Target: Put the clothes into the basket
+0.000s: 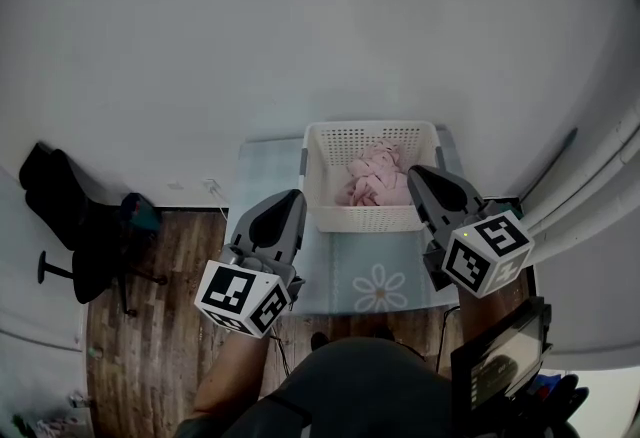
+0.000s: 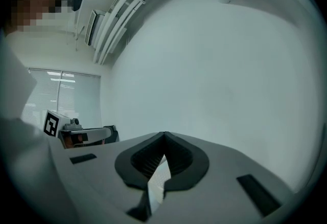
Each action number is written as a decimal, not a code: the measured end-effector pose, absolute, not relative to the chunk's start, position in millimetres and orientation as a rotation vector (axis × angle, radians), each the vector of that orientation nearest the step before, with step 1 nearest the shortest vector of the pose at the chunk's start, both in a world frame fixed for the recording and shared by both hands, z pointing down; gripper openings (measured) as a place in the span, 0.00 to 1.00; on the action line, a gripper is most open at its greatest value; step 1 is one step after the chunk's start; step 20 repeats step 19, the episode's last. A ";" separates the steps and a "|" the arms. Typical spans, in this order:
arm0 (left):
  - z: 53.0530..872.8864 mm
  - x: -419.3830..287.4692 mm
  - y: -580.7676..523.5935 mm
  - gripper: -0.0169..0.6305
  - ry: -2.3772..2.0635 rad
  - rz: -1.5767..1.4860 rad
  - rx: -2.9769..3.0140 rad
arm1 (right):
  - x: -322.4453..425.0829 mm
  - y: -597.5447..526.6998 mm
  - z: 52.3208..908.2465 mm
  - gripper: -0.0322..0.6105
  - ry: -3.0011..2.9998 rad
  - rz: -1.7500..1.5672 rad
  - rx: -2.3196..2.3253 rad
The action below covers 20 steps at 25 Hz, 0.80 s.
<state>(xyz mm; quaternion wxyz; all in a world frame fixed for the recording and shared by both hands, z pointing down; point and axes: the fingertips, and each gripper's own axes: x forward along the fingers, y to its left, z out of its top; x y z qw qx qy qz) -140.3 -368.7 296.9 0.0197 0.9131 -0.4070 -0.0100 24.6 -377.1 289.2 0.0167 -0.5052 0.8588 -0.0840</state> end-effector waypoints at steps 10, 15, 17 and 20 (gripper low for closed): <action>294.8 -152.7 -362.2 0.04 -1.260 -0.038 2.835 | 12.7 -371.3 288.4 0.07 2.669 -0.253 -1.586; 297.5 -152.2 -358.7 0.04 -1.251 -0.049 2.834 | 8.9 -369.7 283.1 0.07 2.678 -0.222 -1.576; 296.7 -150.6 -357.9 0.04 -1.252 -0.046 2.841 | 9.5 -369.3 284.1 0.07 2.679 -0.223 -1.578; 296.8 -148.8 -357.3 0.04 -1.252 -0.046 2.847 | 10.8 -369.1 286.3 0.07 2.677 -0.228 -1.580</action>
